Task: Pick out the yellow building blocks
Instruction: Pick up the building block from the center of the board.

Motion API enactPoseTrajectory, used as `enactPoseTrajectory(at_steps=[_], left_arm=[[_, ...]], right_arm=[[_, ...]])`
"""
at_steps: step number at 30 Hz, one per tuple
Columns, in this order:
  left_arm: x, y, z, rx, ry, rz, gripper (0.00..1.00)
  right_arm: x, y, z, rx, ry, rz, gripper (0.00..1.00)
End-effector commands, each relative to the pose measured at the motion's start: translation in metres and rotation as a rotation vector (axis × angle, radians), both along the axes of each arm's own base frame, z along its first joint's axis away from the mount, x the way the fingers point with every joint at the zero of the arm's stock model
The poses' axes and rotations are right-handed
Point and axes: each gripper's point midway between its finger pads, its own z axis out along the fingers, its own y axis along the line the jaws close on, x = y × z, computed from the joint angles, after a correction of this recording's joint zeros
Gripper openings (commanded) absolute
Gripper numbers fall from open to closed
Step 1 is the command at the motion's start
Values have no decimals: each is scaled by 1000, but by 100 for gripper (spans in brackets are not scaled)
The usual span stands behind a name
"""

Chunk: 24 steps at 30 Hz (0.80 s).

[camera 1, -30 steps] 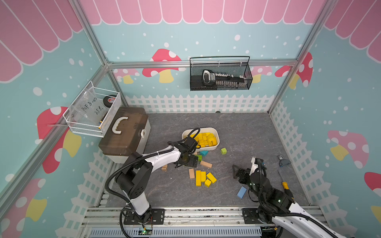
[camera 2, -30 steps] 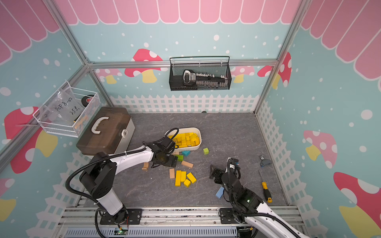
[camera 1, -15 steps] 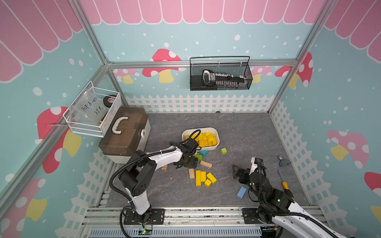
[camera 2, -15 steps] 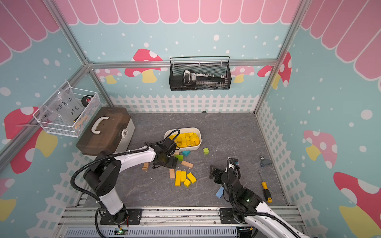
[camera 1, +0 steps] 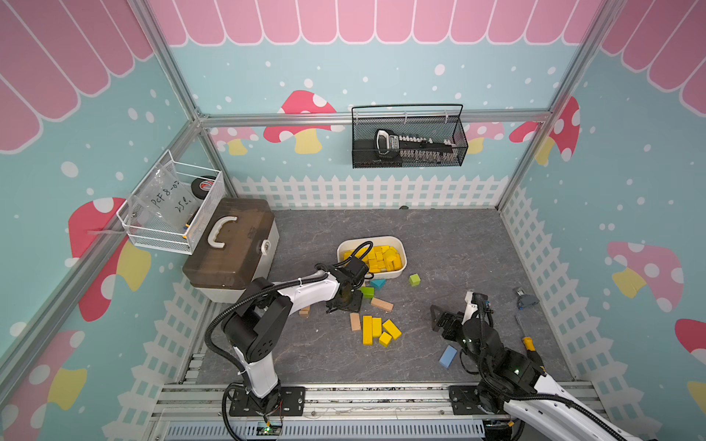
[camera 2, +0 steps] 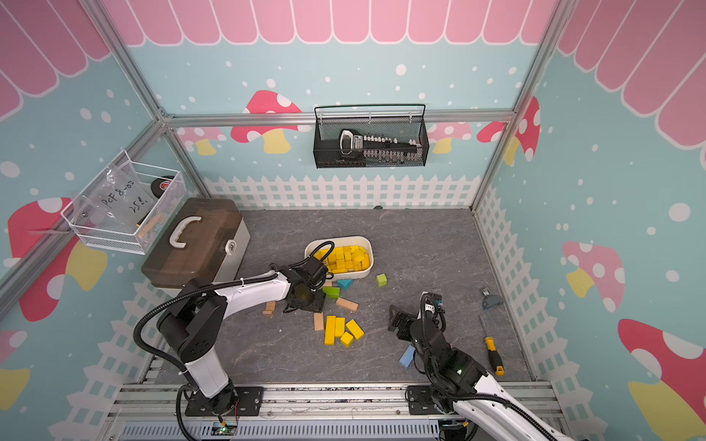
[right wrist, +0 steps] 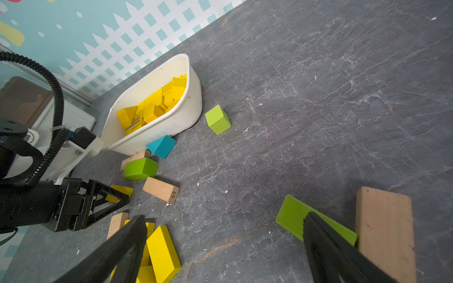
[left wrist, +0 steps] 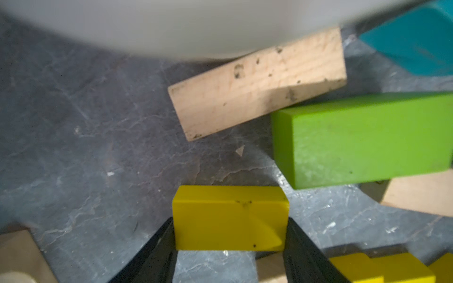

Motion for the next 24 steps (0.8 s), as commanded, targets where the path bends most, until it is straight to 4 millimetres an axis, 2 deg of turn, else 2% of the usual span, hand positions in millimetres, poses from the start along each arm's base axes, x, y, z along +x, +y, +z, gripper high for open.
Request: enactPoseTrajectory(at_steps=[1, 5, 14, 18, 24], left_arm=[[3, -4, 0, -11, 0, 1, 64], [3, -5, 7, -24, -12, -3, 59], [6, -14, 38, -85, -51, -24, 58], [14, -21, 61, -109, -87, -37, 58], [39, -41, 101, -152, -149, -61, 58]], right_arm=[[2, 0, 6, 31, -14, -12, 98], [2, 0, 7, 32, -15, -12, 99], [1, 0, 6, 27, -9, -9, 99], [-1, -2, 5, 23, -5, -9, 99], [-2, -8, 6, 27, -13, -26, 99]])
